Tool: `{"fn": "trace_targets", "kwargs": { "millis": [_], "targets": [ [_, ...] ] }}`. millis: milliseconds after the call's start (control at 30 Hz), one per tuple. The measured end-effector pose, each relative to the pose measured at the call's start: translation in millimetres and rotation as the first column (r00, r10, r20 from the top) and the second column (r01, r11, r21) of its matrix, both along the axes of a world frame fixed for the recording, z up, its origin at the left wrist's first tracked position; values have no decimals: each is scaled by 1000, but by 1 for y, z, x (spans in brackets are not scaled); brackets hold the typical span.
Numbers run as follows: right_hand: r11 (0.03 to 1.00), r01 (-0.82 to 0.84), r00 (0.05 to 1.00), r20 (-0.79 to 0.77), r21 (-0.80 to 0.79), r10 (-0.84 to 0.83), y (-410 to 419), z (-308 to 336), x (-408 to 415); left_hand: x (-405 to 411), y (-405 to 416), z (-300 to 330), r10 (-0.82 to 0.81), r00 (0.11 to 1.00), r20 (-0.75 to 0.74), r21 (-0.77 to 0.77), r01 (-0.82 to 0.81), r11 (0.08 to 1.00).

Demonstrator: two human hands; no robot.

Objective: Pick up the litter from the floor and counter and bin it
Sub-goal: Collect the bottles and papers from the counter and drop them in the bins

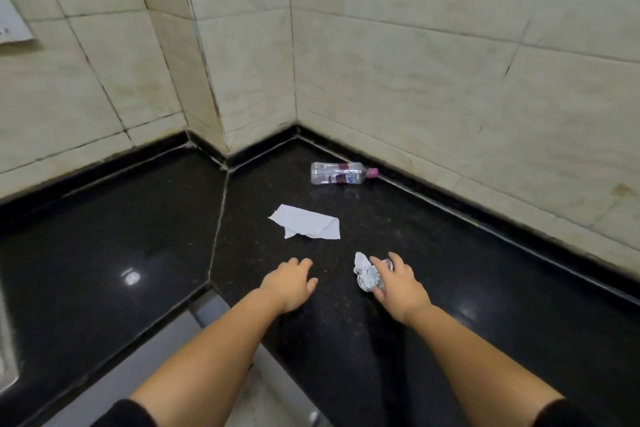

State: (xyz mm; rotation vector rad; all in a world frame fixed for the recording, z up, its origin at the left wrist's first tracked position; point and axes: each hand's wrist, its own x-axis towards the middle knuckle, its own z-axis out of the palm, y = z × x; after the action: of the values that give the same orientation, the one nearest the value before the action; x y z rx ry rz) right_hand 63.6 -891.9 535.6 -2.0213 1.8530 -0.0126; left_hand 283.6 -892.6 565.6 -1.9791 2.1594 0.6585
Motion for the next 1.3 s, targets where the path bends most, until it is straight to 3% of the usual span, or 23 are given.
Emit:
{"fn": "trace_targets", "kwargs": {
  "millis": [200, 400, 500, 600, 867, 1067, 1300],
  "targets": [
    [990, -14, 1000, -5, 138, 15, -37, -23, 8, 4, -64, -21, -9, 998, 63, -43, 12, 999],
    [998, -38, 989, -139, 54, 45, -58, -39, 12, -11, -137, -52, -48, 996, 71, -40, 51, 998],
    [999, -30, 988, -152, 39, 36, -78, -39, 15, -17, -169, -67, -32, 999, 41, 46, 30, 999],
    [998, 8, 988, -155, 65, 2, -116, -28, 21, -17, -197, -71, -86, 992, 96, 33, 83, 996],
    [953, 302, 952, -69, 18, -300, -273, 20, 35, 39, -264, -83, -169, 985, -40, -49, 167, 985],
    [915, 316, 922, -310, 250, -234, -364, 17, 33, 54, -259, -104, -220, 962, -162, -194, 188, 963],
    [866, 397, 900, -313, 305, -302, -378, -4, 45, 60, -261, -114, -239, 948, -210, -266, 180, 947]
  ]
}}
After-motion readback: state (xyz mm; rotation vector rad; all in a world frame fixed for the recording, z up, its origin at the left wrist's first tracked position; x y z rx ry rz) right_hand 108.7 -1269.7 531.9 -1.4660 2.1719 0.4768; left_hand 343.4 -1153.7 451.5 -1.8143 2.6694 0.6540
